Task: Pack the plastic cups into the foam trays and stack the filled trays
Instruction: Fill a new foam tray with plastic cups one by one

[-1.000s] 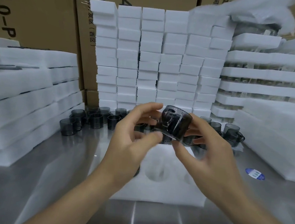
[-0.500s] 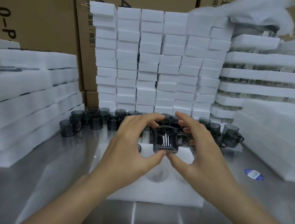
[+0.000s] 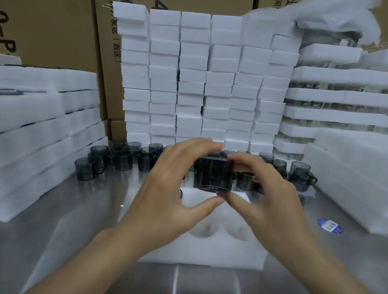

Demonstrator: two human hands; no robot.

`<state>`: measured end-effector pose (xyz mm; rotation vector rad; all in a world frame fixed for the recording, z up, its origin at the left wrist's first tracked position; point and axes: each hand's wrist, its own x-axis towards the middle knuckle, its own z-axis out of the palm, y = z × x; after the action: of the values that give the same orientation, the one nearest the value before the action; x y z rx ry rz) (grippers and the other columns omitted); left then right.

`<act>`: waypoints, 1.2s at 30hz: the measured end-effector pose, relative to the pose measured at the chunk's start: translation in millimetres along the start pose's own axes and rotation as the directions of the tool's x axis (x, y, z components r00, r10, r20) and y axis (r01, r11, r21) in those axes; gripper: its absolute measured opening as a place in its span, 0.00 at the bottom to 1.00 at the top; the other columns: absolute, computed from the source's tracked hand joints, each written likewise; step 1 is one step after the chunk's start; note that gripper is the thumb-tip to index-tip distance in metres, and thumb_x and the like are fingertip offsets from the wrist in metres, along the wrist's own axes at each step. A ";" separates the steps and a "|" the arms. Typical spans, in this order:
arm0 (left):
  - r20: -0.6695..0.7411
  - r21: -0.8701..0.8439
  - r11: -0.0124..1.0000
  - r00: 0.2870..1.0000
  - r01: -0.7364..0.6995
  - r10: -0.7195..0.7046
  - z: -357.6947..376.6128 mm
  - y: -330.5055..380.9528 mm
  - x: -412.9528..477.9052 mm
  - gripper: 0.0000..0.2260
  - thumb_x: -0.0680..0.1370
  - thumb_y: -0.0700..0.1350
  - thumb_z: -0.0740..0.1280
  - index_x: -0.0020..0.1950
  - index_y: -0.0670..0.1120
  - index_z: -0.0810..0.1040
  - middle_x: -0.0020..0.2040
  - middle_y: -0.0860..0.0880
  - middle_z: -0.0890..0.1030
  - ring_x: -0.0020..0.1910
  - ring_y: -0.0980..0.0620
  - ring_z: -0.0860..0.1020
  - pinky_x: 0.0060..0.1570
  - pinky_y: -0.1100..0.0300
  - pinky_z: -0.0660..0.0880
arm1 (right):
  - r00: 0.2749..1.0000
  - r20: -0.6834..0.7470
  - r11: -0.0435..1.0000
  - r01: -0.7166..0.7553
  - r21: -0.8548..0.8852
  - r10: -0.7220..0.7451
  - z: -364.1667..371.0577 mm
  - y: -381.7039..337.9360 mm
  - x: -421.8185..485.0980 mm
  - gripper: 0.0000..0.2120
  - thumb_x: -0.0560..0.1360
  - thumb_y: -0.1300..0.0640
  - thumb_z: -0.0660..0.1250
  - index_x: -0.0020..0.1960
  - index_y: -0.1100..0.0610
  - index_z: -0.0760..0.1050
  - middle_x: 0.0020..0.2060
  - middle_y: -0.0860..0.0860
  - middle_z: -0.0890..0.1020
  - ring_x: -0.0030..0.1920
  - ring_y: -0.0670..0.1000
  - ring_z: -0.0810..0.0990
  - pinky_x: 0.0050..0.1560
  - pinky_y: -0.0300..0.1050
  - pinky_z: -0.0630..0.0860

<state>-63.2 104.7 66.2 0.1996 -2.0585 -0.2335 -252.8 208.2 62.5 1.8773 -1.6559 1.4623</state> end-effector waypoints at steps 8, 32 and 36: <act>0.178 -0.364 0.833 0.909 0.417 -0.377 0.5 -14.9 -1.1 0.20 0.80 0.54 0.72 0.72 0.62 0.77 0.62 0.58 0.85 0.65 0.55 0.82 0.62 0.52 0.77 | 0.997 -0.011 0.997 -0.075 -0.012 0.075 0.6 10.0 0.3 0.26 0.71 0.52 0.81 0.63 0.37 0.75 0.57 0.32 0.82 0.63 0.39 0.79 0.60 0.28 0.69; 0.411 0.303 0.783 0.667 0.543 -0.621 2.8 -47.3 -13.8 0.19 0.87 0.55 0.61 0.79 0.60 0.72 0.79 0.62 0.70 0.80 0.56 0.65 0.77 0.55 0.62 | 0.947 0.192 0.965 -0.246 -0.089 0.258 -6.7 13.0 0.5 0.16 0.72 0.33 0.71 0.43 0.45 0.79 0.45 0.38 0.84 0.51 0.40 0.81 0.52 0.45 0.76; 0.408 0.333 0.800 0.689 0.499 -0.599 6.1 -50.2 -12.6 0.19 0.87 0.52 0.61 0.79 0.58 0.73 0.79 0.58 0.72 0.79 0.53 0.66 0.79 0.50 0.63 | 0.935 0.309 0.973 -0.112 -0.202 0.172 9.6 -8.6 -10.1 0.21 0.69 0.25 0.65 0.45 0.42 0.75 0.47 0.39 0.77 0.50 0.42 0.79 0.50 0.48 0.78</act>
<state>-60.4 59.6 40.2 0.9936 -2.4889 -0.4952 -239.2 210.2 53.7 2.0132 -2.0357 1.0425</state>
